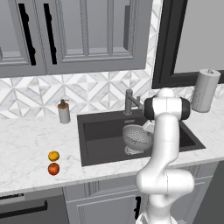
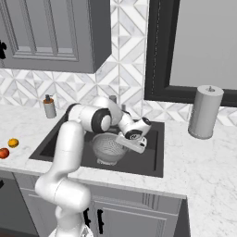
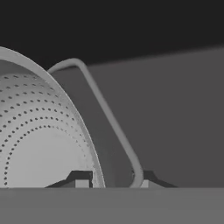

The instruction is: Put the colander in the sink, put the tangerine, apple in the colander, and turn on the sink faucet and pour water over the colander.

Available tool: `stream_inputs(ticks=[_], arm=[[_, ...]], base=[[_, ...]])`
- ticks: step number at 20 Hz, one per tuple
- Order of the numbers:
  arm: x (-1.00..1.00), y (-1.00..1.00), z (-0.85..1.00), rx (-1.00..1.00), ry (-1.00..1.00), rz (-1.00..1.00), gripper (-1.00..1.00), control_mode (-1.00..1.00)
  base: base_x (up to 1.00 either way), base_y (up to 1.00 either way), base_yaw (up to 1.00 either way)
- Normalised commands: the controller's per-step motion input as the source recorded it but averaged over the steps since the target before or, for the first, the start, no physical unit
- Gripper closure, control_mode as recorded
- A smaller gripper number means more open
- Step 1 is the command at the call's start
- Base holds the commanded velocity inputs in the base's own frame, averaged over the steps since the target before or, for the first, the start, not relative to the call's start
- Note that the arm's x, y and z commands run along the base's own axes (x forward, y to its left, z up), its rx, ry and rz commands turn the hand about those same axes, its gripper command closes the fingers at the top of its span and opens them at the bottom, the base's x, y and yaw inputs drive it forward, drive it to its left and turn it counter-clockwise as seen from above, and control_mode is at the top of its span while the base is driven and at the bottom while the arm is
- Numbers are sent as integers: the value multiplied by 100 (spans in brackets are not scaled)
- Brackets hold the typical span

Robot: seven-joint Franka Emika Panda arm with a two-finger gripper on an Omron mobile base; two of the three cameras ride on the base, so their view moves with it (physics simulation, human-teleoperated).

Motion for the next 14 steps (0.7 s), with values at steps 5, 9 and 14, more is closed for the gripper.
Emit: stream_inputs(ticks=[5,9,14], arm=[[7,0,-11,-1,1,0,100,-100],[-20,0,2,-1,0,0,-100,-100],[-13,-5,23,0,0,0,-100,-100]], base=[[0,0,0],[0,0,0],[0,0,0]])
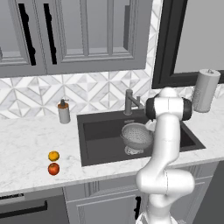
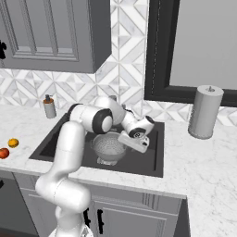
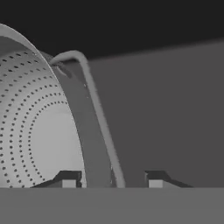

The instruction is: Put the colander in the sink, put the tangerine, apple in the colander, and turn on the sink faucet and pour water over the colander.

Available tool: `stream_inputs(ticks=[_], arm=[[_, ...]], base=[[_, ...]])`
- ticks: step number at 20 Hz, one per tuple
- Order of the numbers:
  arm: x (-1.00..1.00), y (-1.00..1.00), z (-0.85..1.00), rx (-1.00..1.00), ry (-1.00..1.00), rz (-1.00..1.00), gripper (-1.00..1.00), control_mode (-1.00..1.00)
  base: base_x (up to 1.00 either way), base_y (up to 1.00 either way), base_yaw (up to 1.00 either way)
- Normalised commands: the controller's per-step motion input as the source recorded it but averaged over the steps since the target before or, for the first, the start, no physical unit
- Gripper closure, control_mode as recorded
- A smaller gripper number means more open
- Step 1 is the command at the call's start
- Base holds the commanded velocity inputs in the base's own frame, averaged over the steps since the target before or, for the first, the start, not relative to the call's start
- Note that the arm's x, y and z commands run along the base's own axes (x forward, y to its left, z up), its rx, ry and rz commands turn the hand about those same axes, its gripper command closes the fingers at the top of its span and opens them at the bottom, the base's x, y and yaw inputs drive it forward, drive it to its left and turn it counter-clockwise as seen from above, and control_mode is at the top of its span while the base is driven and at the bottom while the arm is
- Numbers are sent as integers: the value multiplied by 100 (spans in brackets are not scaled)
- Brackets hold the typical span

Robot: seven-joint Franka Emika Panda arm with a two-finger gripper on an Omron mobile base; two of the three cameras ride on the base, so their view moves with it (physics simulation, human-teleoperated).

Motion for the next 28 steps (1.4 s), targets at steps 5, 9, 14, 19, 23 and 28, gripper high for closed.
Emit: stream_inputs(ticks=[5,9,14,19,23,28], arm=[[-19,-4,44,0,0,0,-100,-100],[-30,0,56,0,0,0,-100,-100],[-65,-5,59,0,-1,0,-100,-100],[-78,0,50,0,-9,1,-100,-100],[-83,4,49,-2,-14,3,-100,-100],[-75,17,49,-8,-10,1,-100,-100]], base=[[0,0,0],[0,0,0],[0,0,0],[0,0,0],[0,0,0],[0,0,0]])
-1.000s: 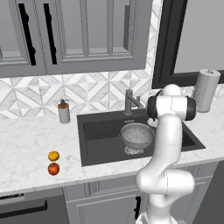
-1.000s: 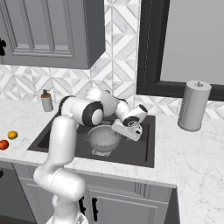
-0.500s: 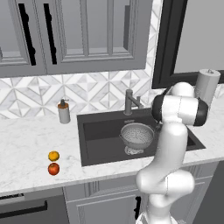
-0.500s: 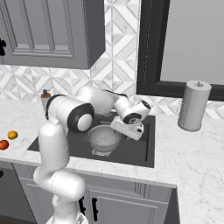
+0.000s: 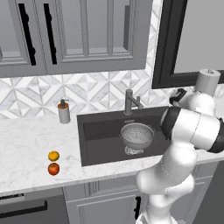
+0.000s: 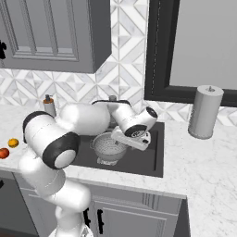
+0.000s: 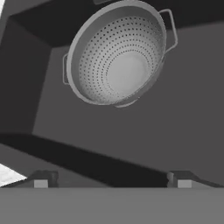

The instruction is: Put the colander in the sink, put the tangerine, apple in the colander, and turn on the sink faucet and pour water over the colander.

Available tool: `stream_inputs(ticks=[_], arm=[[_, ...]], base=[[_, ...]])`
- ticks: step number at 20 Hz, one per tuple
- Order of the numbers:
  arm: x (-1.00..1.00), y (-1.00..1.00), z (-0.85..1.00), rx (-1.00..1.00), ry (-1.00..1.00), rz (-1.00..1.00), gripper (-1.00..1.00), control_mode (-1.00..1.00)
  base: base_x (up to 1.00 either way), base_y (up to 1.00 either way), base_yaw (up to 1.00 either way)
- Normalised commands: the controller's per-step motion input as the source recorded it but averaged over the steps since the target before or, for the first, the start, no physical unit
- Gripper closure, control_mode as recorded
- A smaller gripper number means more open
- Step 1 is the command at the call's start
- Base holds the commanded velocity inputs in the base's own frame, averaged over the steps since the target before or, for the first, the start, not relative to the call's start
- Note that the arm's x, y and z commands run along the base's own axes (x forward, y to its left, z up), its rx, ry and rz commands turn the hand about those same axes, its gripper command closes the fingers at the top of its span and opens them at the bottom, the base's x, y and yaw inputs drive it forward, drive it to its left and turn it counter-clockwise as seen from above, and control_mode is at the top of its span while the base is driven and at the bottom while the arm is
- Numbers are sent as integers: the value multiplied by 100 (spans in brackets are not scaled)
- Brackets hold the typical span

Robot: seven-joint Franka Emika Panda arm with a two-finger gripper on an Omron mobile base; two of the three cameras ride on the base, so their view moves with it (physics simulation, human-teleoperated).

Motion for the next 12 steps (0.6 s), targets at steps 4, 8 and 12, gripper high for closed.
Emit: stream_inputs(ticks=[4,8,12], arm=[[-72,36,43,-12,-9,0,-100,-100],[-54,51,46,-7,0,0,-100,-100],[-52,60,40,-4,0,0,-100,-100]], base=[[0,0,0],[0,0,0],[0,0,0]])
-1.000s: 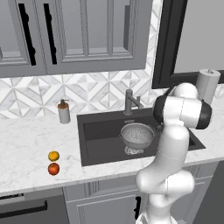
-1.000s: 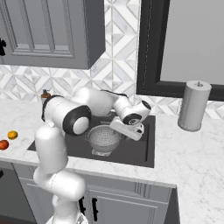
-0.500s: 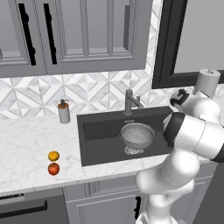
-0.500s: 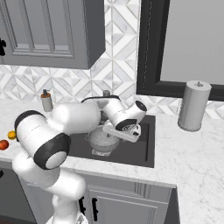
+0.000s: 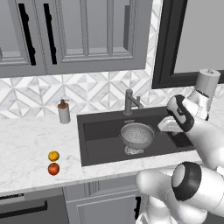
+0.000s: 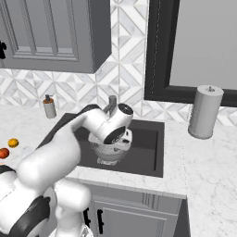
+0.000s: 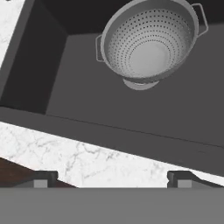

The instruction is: Put the colander in the sink, put the tangerine, apple in the colander, and turn on the sink faucet and pour water over the colander.

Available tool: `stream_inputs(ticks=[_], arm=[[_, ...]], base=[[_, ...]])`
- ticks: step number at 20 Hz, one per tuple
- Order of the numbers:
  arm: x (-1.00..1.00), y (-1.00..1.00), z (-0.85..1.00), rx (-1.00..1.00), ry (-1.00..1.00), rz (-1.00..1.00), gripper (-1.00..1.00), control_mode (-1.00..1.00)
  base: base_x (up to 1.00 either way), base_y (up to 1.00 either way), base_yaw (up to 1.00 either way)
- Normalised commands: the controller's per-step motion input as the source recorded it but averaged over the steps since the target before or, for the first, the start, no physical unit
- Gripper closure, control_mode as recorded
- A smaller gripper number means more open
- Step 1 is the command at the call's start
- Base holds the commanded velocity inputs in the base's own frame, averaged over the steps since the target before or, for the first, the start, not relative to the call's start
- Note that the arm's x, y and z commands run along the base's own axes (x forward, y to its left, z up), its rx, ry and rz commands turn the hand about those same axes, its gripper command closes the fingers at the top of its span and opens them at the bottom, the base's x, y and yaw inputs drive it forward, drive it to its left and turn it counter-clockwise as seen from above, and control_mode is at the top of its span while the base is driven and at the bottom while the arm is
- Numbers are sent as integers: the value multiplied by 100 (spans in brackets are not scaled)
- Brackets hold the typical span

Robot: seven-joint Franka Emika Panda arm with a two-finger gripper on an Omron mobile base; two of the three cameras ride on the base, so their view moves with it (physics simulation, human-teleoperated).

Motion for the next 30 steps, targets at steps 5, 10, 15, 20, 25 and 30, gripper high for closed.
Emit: stream_inputs(ticks=[5,10,15,20,25,30], arm=[[-44,65,35,-1,0,0,-100,-100],[-34,71,35,-1,0,-1,-100,-100],[-4,80,16,0,19,-6,-100,-100],[0,99,13,-2,18,0,-100,-100],[7,100,9,-7,18,0,-100,-100],[18,100,2,-6,19,0,-100,-100]], base=[[0,0,0],[0,0,0],[0,0,0],[0,0,0],[0,0,0],[0,0,0]])
